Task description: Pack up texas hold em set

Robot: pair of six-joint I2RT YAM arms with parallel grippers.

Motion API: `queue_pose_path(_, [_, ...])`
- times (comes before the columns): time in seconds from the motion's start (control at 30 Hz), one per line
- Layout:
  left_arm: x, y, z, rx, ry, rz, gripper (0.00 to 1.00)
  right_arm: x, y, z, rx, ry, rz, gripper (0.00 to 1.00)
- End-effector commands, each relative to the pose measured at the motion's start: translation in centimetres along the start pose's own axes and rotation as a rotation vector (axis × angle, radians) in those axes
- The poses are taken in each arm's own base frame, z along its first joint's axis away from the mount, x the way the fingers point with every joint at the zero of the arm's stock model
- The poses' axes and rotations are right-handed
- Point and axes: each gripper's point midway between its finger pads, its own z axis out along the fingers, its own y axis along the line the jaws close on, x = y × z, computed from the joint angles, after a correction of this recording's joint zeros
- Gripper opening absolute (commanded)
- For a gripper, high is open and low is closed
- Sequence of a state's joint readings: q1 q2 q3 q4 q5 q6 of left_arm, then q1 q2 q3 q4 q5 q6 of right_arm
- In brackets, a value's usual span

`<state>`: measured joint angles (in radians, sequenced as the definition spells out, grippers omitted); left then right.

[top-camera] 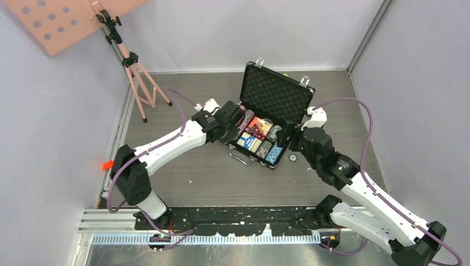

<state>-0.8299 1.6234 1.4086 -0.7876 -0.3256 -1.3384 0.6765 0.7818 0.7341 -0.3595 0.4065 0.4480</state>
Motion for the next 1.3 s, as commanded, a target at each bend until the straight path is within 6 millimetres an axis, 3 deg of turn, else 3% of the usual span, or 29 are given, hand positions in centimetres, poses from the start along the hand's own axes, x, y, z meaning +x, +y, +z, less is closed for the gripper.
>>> queue_pose_path(0.0, [-4.7, 3.4, -0.5, -0.107, -0.269, -0.255, 0.00, -1.5, -0.6, -0.8, 0.020, -0.080, 0.067, 0.91])
queue_pose_path(0.07, [-5.4, 4.1, -0.7, -0.155, -0.310, -0.268, 0.00, -1.4, -0.7, -1.1, 0.014, -0.087, 0.080, 0.91])
queue_pose_path(0.37, [-5.3, 3.6, 1.4, -0.199, -0.319, -0.274, 0.00, -0.8, -1.0, -1.3, 0.016, -0.074, 0.072, 0.90])
queue_pose_path(1.27, [-3.0, 2.4, 8.2, -0.218, -0.122, -0.293, 0.00, -0.2, -1.5, -1.2, 0.028, -0.066, 0.058, 0.90])
